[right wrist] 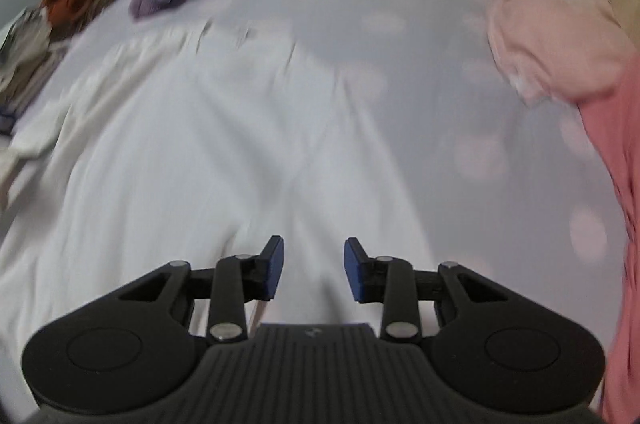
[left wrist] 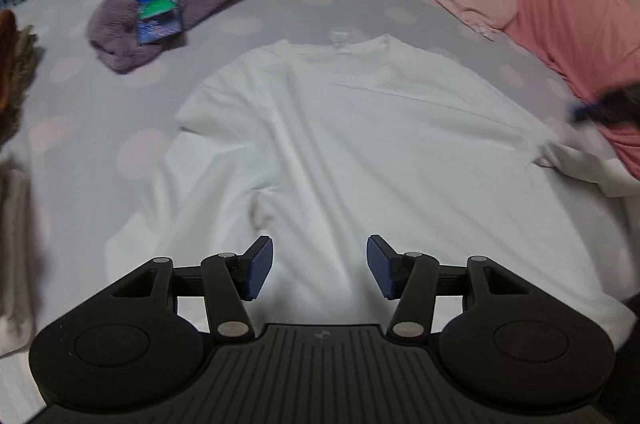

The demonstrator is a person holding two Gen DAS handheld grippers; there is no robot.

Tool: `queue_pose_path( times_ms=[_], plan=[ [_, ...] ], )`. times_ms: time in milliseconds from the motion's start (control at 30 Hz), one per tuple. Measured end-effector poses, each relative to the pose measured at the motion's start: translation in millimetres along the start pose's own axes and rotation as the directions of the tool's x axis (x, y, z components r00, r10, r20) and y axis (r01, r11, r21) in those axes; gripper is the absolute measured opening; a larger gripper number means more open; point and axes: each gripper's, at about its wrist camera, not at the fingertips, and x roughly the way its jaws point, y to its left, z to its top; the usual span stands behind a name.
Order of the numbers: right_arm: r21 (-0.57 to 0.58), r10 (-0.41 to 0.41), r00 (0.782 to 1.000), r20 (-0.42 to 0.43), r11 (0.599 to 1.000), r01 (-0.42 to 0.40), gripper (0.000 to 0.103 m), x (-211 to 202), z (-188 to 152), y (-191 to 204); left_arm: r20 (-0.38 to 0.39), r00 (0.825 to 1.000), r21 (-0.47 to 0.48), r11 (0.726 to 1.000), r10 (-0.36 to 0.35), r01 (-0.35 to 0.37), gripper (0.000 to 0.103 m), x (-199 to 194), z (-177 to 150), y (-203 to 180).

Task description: Fold clothes

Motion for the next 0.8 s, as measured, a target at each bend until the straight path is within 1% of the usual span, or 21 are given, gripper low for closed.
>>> queue_pose_path(
  times_ms=[167, 267, 333, 367, 400, 433, 467, 500, 533, 600, 667, 700, 733, 800],
  plan=[
    [-0.020, 0.019, 1.000, 0.013, 1.000, -0.019, 0.037, 56, 64, -17, -0.024, 1.000, 0.006, 1.000, -0.003, 0.003, 0.051, -2, 7, -1],
    [-0.009, 0.036, 0.999, 0.011, 0.999, -0.036, 0.038, 91, 87, -24, -0.039, 0.999, 0.009, 1.000, -0.005, 0.006, 0.051, -4, 11, -1],
    [0.005, 0.044, 0.999, -0.001, 0.999, -0.044, 0.043, 111, 97, -31, -0.048, 0.999, 0.011, 1.000, -0.006, 0.007, 0.051, -5, 14, -2],
    [0.012, 0.048, 0.999, -0.010, 0.999, -0.047, 0.047, 119, 100, -36, -0.052, 0.999, 0.012, 1.000, -0.004, 0.005, 0.051, -5, 16, 0],
    [0.014, 0.049, 0.999, -0.023, 0.999, -0.049, 0.053, 126, 103, -42, -0.054, 0.999, 0.012, 1.000, 0.001, 0.000, 0.051, -5, 18, 2],
    [0.013, 0.051, 0.998, -0.039, 0.999, -0.051, 0.056, 135, 105, -45, -0.056, 0.998, 0.012, 1.000, 0.005, -0.005, 0.051, -5, 21, 4],
    [0.011, 0.051, 0.997, -0.055, 0.999, -0.051, 0.059, 143, 106, -46, -0.058, 0.998, 0.012, 1.000, 0.010, -0.009, 0.051, -6, 23, 7],
    [0.009, 0.053, 0.996, -0.071, 0.999, -0.052, 0.058, 150, 106, -47, -0.061, 0.998, 0.012, 1.000, 0.014, -0.014, 0.051, -6, 25, 9],
    [0.008, 0.060, 0.994, -0.088, 0.998, -0.059, 0.056, 157, 107, -48, -0.063, 0.998, 0.010, 1.000, 0.018, -0.017, 0.051, -5, 27, 11],
    [-0.001, 0.091, 0.989, -0.117, 0.996, -0.092, 0.014, 165, 107, -48, -0.068, 0.997, 0.003, 1.000, 0.023, -0.023, 0.051, -3, 29, 15],
    [-0.017, 0.117, 0.985, -0.129, 0.993, -0.120, 0.007, 165, 110, -46, -0.074, 0.997, -0.005, 1.000, 0.027, -0.028, 0.051, 0, 30, 19],
    [-0.011, 0.125, 0.983, -0.133, 0.992, -0.128, 0.005, 163, 111, -48, -0.080, 0.996, -0.006, 1.000, 0.027, -0.028, 0.051, 1, 30, 20],
    [-0.006, 0.125, 0.983, -0.132, 0.992, -0.127, 0.005, 161, 114, -52, -0.086, 0.996, -0.006, 1.000, 0.027, -0.028, 0.051, 3, 29, 20],
    [-0.003, 0.090, 0.990, -0.110, 0.996, -0.091, 0.004, 155, 120, -61, -0.096, 0.995, -0.006, 1.000, 0.027, -0.027, 0.051, 6, 26, 20]
  ],
)
